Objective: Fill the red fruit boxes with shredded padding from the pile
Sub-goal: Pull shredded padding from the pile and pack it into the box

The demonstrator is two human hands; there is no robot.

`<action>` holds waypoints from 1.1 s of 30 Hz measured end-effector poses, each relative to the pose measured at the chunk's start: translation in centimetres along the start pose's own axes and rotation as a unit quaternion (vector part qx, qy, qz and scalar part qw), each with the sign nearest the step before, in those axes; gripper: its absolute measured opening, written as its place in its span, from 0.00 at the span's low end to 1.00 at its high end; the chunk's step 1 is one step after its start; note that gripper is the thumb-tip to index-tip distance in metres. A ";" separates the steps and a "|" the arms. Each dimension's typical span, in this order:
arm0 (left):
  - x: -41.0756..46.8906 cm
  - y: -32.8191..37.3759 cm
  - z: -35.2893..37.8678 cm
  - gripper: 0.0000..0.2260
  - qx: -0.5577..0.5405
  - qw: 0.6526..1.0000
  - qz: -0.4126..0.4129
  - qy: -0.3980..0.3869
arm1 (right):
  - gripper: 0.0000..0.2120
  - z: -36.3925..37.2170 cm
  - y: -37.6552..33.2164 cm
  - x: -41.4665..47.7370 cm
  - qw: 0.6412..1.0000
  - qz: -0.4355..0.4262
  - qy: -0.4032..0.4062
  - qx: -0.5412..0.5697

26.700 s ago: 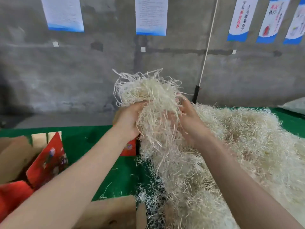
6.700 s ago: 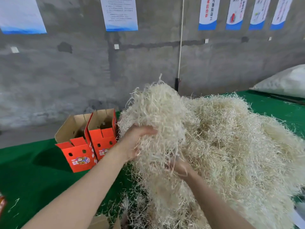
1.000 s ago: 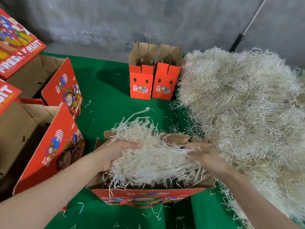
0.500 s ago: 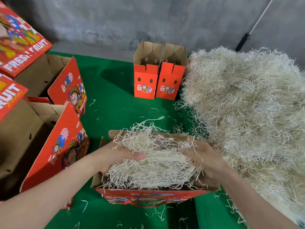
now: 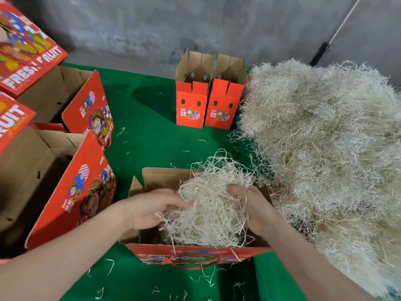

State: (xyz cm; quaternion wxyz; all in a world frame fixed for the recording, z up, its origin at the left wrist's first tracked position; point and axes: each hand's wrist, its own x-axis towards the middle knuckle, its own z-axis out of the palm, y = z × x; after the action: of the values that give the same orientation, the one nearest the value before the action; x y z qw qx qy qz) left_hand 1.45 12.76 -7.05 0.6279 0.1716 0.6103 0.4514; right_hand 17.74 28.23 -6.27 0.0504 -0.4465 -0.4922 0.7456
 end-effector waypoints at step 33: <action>5.0 -0.3 0.9 0.21 0.193 0.975 -0.096 0.058 | 0.14 2.2 0.0 3.2 0.949 0.120 -0.126 -0.263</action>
State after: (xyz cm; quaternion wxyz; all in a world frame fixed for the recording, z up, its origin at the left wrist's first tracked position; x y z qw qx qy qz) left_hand 1.61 16.79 -10.11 0.5871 0.2039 0.7346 0.2722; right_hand 14.25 28.36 -8.03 -0.2206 -0.4020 -0.6158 0.6407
